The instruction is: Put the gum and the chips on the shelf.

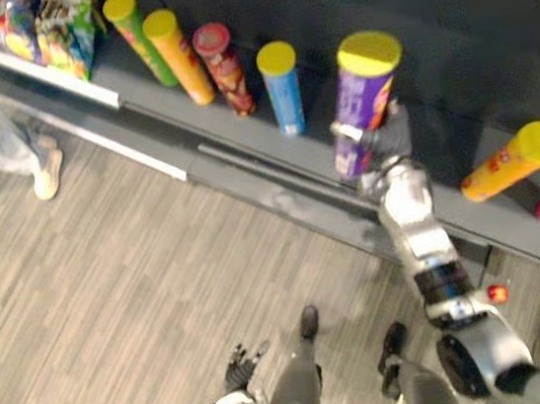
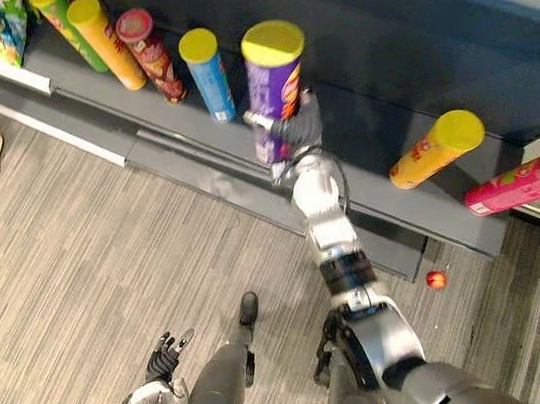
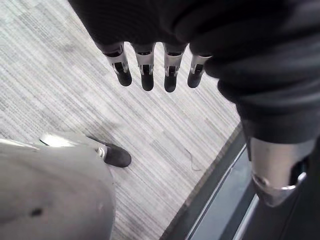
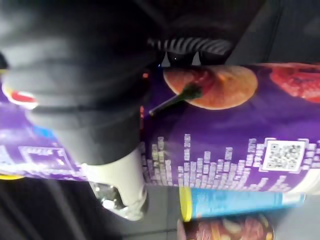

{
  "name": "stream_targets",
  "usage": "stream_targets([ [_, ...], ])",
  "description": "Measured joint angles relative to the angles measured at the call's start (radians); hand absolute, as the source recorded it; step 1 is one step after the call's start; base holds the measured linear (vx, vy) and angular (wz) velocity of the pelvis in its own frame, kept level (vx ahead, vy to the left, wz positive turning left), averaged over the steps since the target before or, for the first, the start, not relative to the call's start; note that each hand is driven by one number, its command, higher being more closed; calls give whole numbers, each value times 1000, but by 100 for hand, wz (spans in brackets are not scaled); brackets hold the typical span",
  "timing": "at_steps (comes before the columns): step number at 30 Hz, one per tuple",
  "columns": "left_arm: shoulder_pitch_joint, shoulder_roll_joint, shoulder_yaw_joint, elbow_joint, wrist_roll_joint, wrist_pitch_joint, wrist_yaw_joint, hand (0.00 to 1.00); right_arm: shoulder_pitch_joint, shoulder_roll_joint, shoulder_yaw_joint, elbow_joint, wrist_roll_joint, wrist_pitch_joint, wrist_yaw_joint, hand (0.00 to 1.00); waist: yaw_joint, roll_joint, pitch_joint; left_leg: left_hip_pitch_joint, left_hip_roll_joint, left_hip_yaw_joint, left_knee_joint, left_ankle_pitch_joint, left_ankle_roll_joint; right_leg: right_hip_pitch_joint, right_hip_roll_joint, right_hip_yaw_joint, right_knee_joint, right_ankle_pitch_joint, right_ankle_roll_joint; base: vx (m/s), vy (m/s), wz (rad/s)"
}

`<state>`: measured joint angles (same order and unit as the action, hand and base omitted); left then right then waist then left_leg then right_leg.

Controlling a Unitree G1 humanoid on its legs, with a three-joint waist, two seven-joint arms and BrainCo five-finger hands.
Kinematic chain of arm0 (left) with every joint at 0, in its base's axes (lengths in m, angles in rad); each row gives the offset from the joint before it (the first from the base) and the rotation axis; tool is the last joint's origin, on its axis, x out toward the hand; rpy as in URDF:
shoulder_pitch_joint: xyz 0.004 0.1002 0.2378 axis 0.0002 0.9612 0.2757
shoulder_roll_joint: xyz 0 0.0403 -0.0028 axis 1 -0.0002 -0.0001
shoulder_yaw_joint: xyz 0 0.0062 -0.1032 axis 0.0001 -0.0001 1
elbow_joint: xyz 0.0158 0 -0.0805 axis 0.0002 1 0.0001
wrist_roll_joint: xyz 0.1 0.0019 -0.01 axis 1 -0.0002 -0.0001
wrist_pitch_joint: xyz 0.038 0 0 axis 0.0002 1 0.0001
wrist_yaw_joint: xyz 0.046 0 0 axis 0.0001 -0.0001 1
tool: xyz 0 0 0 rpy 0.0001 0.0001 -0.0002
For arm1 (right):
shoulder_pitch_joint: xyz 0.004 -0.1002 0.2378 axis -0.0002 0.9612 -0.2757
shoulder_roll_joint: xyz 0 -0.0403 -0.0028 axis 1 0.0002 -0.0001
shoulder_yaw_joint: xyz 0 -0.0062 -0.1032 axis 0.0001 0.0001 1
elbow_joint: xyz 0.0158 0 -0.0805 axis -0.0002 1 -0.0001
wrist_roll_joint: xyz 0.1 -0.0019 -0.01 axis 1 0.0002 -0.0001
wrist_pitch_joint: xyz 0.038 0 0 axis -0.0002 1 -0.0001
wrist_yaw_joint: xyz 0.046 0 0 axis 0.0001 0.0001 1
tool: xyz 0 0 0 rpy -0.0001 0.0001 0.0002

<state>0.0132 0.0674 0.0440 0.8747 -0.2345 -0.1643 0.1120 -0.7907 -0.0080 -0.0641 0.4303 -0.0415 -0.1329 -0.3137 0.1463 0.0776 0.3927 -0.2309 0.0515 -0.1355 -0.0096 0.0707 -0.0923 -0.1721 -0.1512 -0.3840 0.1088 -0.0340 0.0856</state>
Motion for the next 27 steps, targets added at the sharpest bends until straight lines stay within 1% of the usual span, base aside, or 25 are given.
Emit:
stream_targets([
  [1, -1, -1, -3, -4, -10, 0, 3, 0, -35, -5, -25, 26, -2, 3, -23, 100, 0, 9, 9, -10, -2, -8, 3, 2, -1, -5, -2, -7, 1, 0, 0, -8, -1, 15],
  [4, -11, -1, -14, -7, -34, 0, 6, 0, -107, -17, -85, 71, -4, 12, -63, 100, 8, 22, 26, -36, -5, -14, 12, 5, 0, -30, -7, -15, 18, -2, -2, -12, 2, 9],
  [6, -22, -1, -38, -8, -39, -3, 14, 0, -174, -39, -152, 122, -38, 21, -116, 100, 26, 35, 33, -63, -6, -18, 12, 18, -5, -58, -10, -21, 30, -4, -5, -31, -4, 9],
  [7, -26, -1, -42, -7, -39, -4, 16, 0, -190, -48, -166, 134, -38, 21, -126, 100, 29, 40, 35, -69, -6, -21, 11, 22, -5, -64, -11, -24, 34, -5, -6, -33, -12, 12],
  [9, -43, -1, -61, -5, -55, -9, 27, 0, -229, -73, -211, 155, -39, 24, -175, 100, 49, 59, 45, -95, -6, -41, 4, 38, -10, -89, -13, -41, 51, -10, -14, -41, -28, 19],
  [14, -59, 2, -90, 5, -78, -13, 41, 0, -275, -84, -237, 201, -38, 26, -250, 100, 58, 80, 55, -113, -4, -58, -38, 74, -14, -143, -26, -52, 107, -30, -20, -44, -35, 11],
  [17, -69, 2, -102, 6, -102, -22, 41, 0, -294, -94, -243, 214, -37, 26, -267, 100, 60, 86, 58, -134, -3, -59, -46, 86, -11, -174, -29, -51, 124, -31, -22, -54, -30, 1],
  [19, -90, 2, -121, 26, -114, -23, 42, 0, -297, -103, -248, 215, -37, 26, -279, 100, 67, 99, 65, -137, -2, -57, -61, 98, -11, -192, -34, -48, 140, -33, -25, -36, -35, -3],
  [20, -101, 1, -129, 33, -115, -23, 42, 0, -299, -108, -250, 215, -37, 26, -280, 100, 69, 110, 70, -141, -2, -56, -61, 100, -10, -199, -35, -47, 144, -33, -25, -25, -30, -6],
  [27, -116, -2, -159, 32, -118, -34, 41, 0, -308, -113, -252, 213, -41, 26, -298, 100, 75, 140, 83, -186, 0, -35, -79, 120, -11, -281, -40, -20, 176, -35, -28, -17, -54, -9],
])
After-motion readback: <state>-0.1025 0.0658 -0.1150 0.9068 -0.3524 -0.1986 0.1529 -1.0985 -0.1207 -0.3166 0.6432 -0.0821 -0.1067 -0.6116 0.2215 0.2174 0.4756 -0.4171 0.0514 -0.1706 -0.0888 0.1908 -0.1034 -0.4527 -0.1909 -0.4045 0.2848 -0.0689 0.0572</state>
